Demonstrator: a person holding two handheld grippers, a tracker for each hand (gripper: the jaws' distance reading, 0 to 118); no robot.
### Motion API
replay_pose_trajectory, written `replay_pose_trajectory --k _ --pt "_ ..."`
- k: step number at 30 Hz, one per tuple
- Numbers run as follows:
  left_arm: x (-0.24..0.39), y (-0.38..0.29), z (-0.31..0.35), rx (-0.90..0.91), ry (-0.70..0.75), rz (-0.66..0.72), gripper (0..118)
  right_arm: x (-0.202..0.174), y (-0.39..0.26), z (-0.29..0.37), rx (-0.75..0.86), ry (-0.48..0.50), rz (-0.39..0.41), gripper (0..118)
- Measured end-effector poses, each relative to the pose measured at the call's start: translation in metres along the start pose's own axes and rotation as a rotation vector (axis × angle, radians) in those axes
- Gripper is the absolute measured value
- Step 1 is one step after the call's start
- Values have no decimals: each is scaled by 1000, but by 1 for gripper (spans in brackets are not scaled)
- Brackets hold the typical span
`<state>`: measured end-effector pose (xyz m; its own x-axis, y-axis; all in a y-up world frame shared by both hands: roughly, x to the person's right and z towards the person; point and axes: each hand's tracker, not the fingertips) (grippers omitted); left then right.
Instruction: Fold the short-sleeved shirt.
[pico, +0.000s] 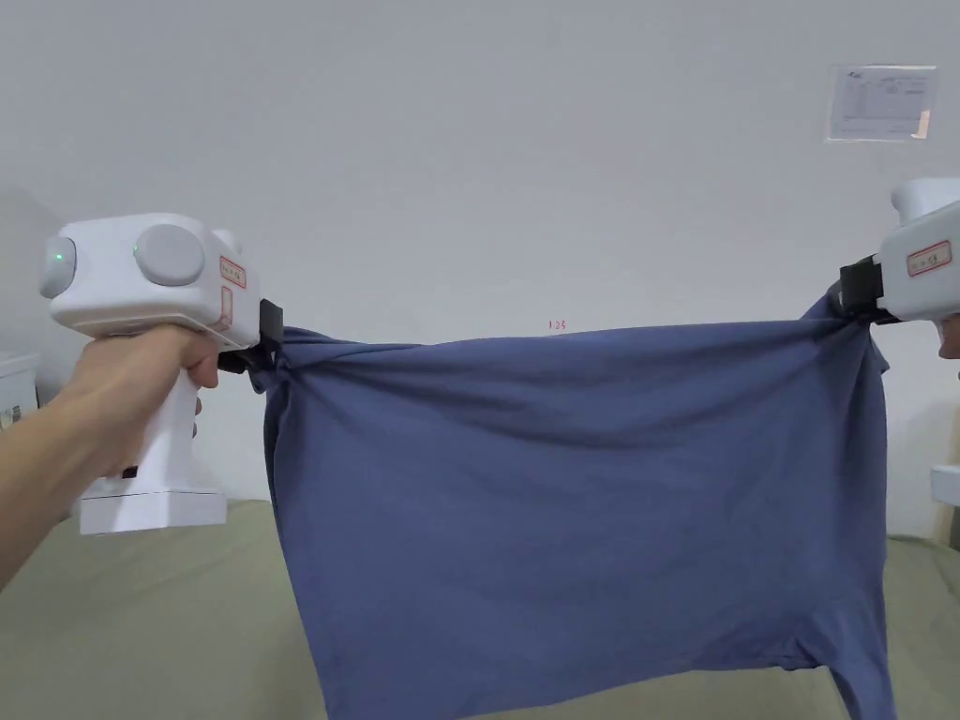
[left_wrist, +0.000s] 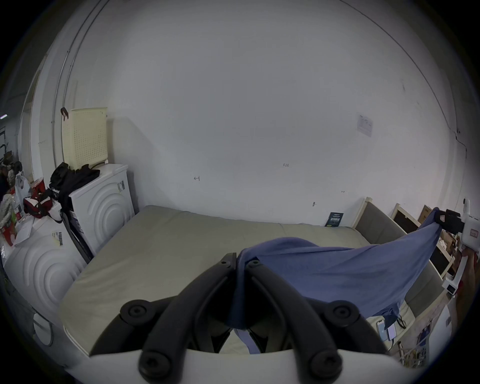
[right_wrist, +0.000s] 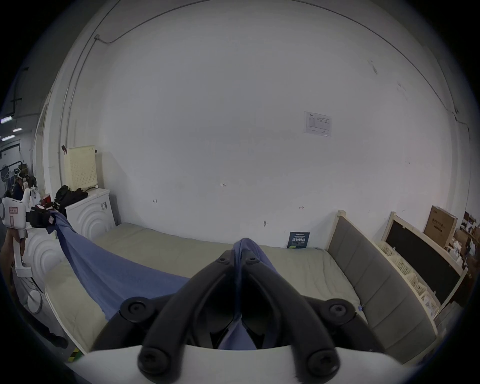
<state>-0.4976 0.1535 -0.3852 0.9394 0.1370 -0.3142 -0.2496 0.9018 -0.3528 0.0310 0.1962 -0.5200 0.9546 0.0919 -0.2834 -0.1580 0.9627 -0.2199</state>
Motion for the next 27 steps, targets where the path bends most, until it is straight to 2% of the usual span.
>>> replay_pose_trajectory --k 13,27 --pt "12 41 -123 25 82 -48 3 -8 0 -142 -29 -15 -1 5" --pt "7 -21 -260 -58 88 -44 3 -21 -94 -275 -111 -38 4 5"
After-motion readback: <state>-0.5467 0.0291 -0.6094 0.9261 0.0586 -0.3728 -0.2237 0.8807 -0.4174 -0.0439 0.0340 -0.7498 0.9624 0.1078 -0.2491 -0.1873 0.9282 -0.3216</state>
